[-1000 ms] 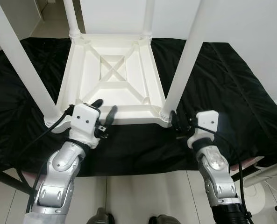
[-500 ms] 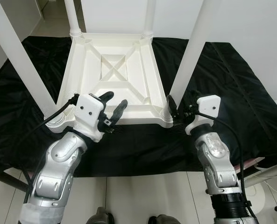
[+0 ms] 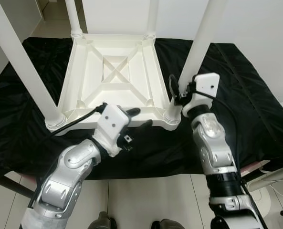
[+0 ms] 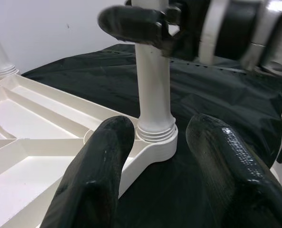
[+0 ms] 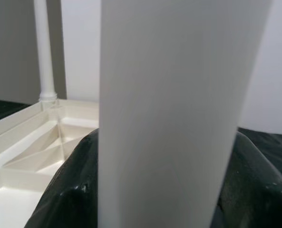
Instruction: Building children table
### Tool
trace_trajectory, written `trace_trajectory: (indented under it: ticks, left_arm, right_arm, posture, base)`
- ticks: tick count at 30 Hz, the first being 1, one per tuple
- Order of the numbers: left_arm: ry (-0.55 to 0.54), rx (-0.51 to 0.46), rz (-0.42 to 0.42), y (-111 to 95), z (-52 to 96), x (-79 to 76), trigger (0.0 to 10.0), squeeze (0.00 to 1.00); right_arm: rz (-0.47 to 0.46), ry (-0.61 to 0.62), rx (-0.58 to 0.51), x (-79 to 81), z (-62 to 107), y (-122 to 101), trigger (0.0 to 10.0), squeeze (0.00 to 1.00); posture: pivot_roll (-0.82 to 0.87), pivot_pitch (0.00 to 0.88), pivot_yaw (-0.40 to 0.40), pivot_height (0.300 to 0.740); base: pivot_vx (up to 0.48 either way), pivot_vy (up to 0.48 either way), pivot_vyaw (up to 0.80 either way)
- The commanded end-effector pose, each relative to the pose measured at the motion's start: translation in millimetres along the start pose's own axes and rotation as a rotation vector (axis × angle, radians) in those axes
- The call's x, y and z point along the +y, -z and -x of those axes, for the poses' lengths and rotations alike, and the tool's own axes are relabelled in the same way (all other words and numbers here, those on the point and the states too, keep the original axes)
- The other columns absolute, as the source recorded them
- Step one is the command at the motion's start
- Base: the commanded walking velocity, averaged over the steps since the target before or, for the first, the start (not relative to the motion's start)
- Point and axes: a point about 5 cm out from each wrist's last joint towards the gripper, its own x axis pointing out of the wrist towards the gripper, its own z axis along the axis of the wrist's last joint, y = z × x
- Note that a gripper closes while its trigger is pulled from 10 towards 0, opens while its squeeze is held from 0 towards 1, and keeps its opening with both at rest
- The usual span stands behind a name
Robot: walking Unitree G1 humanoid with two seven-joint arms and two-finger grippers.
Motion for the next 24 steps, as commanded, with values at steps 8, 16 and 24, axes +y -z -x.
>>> trace_trajectory:
  ticks: [8,16,24]
  left_arm:
    - [0.05,0.065,-0.011,0.0,6.7,3.2,10.0,0.0]
    - [0.056,0.095,-0.014,-1.5,15.0,13.1,10.0,0.0]
    - [0.051,0.117,-0.015,-1.7,19.2,19.5,10.0,0.0]
  right_arm:
    - [-0.041,0.056,0.031,9.3,-12.7,-1.0,10.0,0.0]
    - [-0.064,0.066,0.075,15.3,-13.8,5.6,10.0,0.0]
    - [-0.062,0.075,0.122,16.4,-13.2,14.2,10.0,0.0]
  posture:
    - [-0.02,0.048,-0.039,0.74]
    - [-0.01,0.041,-0.042,0.74]
    - [-0.01,0.047,-0.045,0.74]
  base:
    - [0.0,0.0,0.0]
    - [0.0,0.0,0.0]
    - [0.0,0.0,0.0]
